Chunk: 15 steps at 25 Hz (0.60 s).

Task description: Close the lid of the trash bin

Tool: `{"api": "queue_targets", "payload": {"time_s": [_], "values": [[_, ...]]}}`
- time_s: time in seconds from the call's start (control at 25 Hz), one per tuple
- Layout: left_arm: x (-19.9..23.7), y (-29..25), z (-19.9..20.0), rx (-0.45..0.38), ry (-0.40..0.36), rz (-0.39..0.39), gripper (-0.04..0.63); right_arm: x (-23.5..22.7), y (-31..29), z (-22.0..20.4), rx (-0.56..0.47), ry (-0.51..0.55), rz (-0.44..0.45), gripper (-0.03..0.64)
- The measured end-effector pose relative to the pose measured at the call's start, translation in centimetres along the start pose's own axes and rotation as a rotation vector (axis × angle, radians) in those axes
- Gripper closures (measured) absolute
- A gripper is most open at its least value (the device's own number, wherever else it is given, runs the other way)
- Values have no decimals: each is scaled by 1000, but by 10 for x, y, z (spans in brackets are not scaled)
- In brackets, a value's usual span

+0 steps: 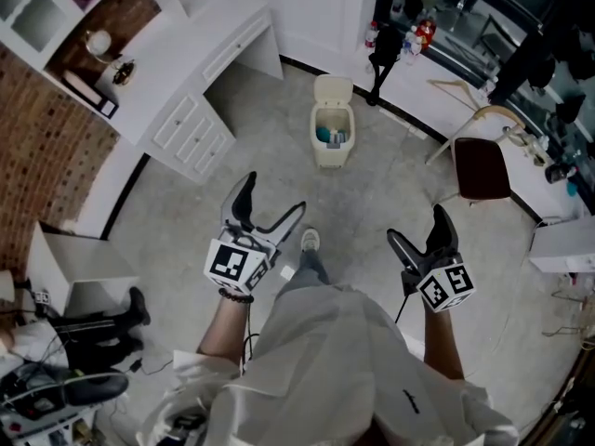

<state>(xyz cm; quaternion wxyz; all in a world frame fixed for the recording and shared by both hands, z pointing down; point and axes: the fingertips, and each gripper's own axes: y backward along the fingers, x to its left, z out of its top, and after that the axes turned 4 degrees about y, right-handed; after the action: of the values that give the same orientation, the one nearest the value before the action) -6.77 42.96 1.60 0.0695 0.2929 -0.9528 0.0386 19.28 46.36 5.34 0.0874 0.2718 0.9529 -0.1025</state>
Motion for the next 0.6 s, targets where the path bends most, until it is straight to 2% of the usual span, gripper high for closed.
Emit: {"api": "queue_targets", "payload": {"time_s": [0.6], "values": [[145, -148, 6, 33, 14, -82, 158, -53, -187, 35, 12, 7, -20, 37]]}}
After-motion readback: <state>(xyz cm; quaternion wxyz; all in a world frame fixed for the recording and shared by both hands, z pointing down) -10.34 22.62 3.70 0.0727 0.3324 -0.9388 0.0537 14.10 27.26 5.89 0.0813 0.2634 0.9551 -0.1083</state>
